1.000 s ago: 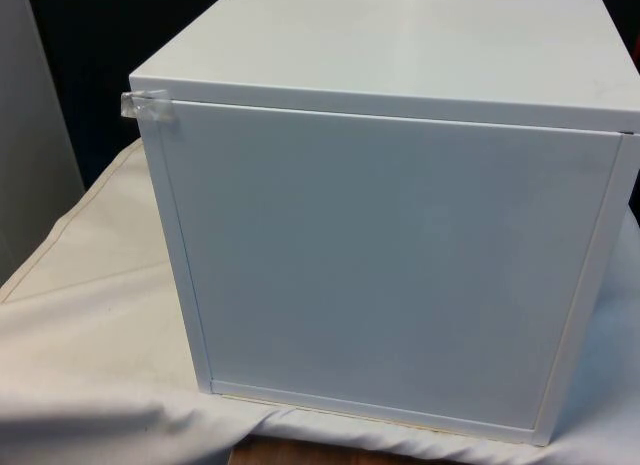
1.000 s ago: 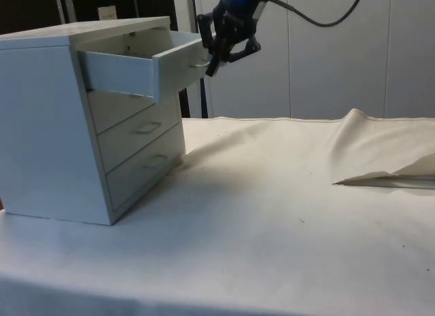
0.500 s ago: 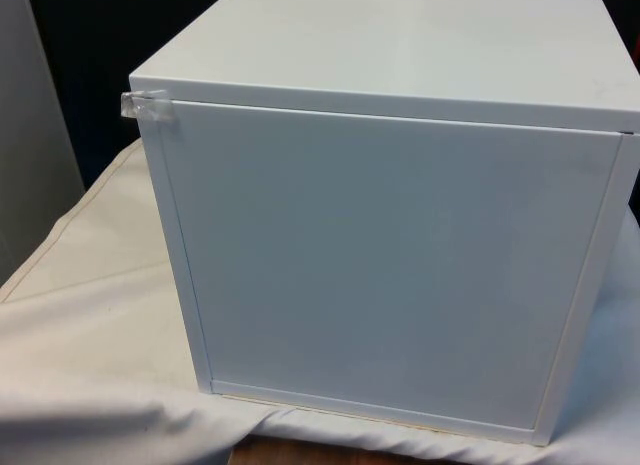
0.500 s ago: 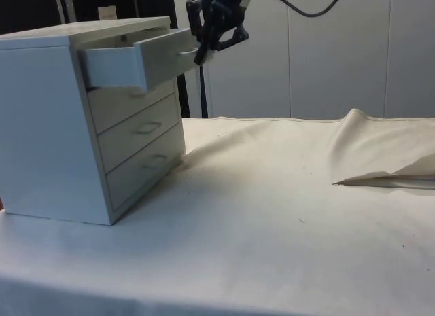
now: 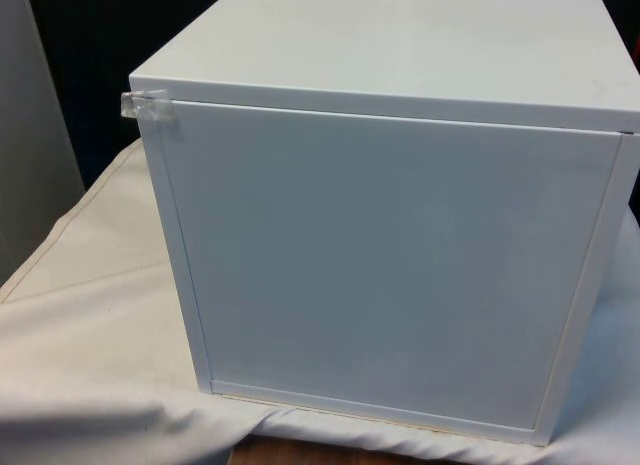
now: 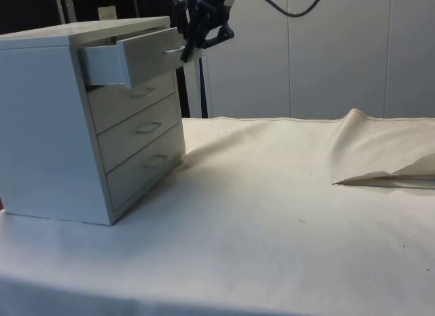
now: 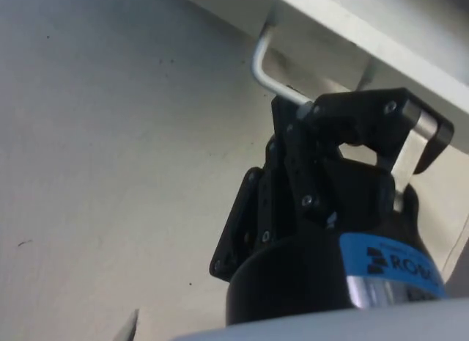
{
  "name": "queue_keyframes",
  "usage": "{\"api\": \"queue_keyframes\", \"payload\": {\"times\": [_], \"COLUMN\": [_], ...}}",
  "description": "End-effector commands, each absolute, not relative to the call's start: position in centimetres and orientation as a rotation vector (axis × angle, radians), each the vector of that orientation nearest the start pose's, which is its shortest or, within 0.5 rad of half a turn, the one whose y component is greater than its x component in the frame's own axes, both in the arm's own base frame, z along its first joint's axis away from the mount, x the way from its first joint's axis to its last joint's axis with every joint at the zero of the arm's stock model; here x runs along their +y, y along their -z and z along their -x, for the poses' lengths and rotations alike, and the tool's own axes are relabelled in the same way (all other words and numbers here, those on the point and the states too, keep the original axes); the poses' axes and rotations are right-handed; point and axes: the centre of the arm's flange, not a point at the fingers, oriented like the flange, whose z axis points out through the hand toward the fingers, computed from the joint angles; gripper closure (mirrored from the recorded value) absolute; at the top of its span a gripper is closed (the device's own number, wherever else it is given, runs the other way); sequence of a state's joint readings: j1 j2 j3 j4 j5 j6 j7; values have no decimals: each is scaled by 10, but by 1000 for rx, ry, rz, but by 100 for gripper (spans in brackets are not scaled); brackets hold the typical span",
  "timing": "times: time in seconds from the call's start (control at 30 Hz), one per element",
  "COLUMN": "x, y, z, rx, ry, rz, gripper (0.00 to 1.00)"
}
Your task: Open the drawer, then close it.
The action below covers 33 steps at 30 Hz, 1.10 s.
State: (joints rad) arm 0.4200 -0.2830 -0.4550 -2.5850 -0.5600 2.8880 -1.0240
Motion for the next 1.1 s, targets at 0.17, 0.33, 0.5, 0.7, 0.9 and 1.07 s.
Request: {"api": "queue_keyframes", "payload": {"times": [0.17, 0.33, 0.5, 0.7, 0.9, 1.07], "x": [14, 12, 14, 14, 14, 15], "y": [-408, -410, -409, -408, -408, -407], "z": [-472, -487, -496, -507, -517, -526], "rx": [-2336, -2324, -2313, -2300, -2286, -2276], "ry": [723, 725, 720, 713, 710, 706], "rz": [2609, 2641, 2659, 2684, 2709, 2729], "gripper": [100, 100, 100, 100, 100, 100]}}
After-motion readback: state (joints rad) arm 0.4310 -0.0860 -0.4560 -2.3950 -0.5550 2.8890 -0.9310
